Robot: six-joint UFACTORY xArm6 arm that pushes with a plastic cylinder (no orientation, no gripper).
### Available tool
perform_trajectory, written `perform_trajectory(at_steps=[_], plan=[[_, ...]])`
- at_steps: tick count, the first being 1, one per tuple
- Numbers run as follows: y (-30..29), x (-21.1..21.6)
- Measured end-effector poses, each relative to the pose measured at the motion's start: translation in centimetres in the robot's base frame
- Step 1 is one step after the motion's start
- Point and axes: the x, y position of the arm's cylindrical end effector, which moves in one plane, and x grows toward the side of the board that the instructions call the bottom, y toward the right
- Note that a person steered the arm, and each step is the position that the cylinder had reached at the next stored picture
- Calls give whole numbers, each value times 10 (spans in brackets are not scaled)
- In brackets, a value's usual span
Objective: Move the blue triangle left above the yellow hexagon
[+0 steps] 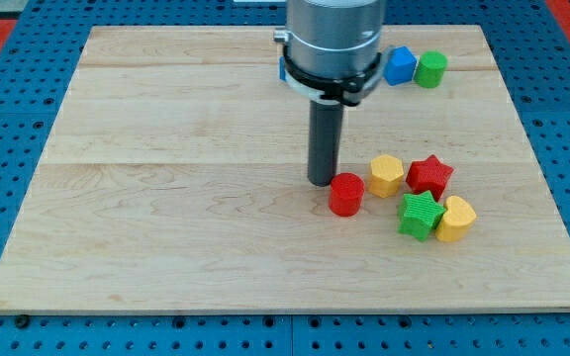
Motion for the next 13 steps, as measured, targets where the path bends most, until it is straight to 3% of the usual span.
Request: perform_trajectory(at_steps=[1, 3, 6, 7, 9, 10, 12, 13], plan=[[27, 2], [-16, -38], [-119, -173], [-94, -241], [23, -210], [24, -188], [2, -212], [-63, -218]])
